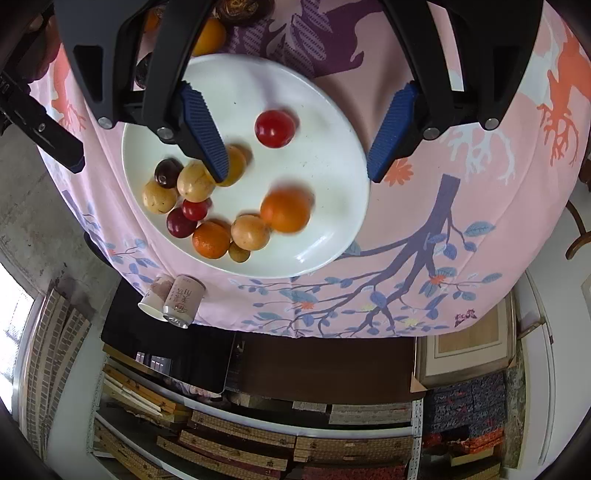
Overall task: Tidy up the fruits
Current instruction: 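Carry the tangerine and dark brown fruit to the plate and release them, then move both open tools back toward the fruit pile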
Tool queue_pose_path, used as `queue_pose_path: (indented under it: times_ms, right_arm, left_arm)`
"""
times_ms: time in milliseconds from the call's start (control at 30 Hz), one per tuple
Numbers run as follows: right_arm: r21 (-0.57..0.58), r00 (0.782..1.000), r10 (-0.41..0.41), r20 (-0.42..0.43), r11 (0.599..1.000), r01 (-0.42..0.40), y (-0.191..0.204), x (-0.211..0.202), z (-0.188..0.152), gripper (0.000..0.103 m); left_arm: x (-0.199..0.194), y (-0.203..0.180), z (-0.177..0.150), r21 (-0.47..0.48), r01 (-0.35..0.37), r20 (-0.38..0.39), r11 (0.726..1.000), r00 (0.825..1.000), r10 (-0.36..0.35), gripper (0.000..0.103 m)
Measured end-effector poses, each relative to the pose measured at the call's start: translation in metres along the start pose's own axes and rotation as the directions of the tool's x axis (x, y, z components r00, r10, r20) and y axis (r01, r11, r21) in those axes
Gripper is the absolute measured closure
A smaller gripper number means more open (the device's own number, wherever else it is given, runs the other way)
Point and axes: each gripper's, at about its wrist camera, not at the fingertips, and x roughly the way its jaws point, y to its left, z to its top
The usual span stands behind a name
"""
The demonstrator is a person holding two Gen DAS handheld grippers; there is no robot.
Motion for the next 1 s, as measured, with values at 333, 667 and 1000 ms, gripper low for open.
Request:
queue_pose_path:
  times_ms: [333,667,1000]
  right_arm:
    - [0.03,0.998,-0.06,0.0,0.998,0.06,-0.013,0.006,-0.005,0.028]
    - [0.107,0.992,-0.114,0.055,0.988,0.108,-0.036,-0.027,-0.031,0.02]
    - [0.205,0.994,-0.102,0.032,0.974,0.093,-0.059,-0.039,-0.046,0.02]
  left_arm:
    - [-0.013,0.004,-0.024,0.004,-0.035,-0.024,0.999,0.999,0.035,0.02]
    - [-0.049,0.02,-0.077,-0.023,-0.069,-0.04,0.997,0.997,0.068,0.017]
    - [-0.083,0.023,-0.137,-0.017,-0.038,-0.069,0.999,0.997,0.037,0.014]
